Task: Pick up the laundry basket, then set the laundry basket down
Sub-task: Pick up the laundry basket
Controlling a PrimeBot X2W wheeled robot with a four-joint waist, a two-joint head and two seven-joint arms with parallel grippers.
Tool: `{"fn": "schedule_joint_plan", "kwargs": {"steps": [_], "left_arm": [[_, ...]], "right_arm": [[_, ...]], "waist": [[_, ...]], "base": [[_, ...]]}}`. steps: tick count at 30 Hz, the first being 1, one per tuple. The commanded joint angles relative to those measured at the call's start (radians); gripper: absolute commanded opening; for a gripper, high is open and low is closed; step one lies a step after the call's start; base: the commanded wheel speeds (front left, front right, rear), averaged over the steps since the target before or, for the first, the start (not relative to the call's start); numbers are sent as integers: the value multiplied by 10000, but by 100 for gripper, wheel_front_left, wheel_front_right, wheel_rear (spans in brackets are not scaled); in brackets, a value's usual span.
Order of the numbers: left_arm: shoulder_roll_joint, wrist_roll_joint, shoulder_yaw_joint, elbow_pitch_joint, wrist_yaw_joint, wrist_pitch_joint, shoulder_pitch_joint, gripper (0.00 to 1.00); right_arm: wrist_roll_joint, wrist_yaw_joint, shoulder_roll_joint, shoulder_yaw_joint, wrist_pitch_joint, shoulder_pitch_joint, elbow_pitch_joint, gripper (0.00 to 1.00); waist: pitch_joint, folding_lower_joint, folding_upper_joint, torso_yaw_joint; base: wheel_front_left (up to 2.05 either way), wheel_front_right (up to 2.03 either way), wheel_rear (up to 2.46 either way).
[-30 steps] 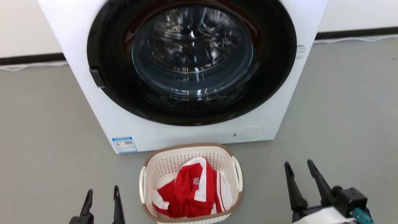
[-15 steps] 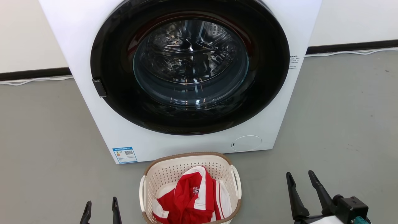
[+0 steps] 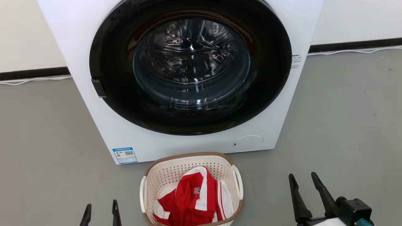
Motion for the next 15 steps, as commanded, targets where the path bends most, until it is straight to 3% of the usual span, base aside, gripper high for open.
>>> {"fn": "schedule_joint_plan", "kwargs": {"steps": [1,7,15], "left_arm": [[43,-65,351,-186,-37,-61,-116,100],[78,-18,401,48,-187,-61,-258,100],[194,40,448,1030,-562,-61,-1691,100]], "right_arm": [[50,65,-26,245,-67,-133,-198,100],[57,65,-26,149,-67,-361,-136,100],[-11,65,-26,-123,-67,-1485,273,100]], "waist": [[30,0,-1,-2],[300,0,-1,-1],[1712,0,-1,158]], "base": [[0,0,0],[0,0,0],[0,0,0]]}}
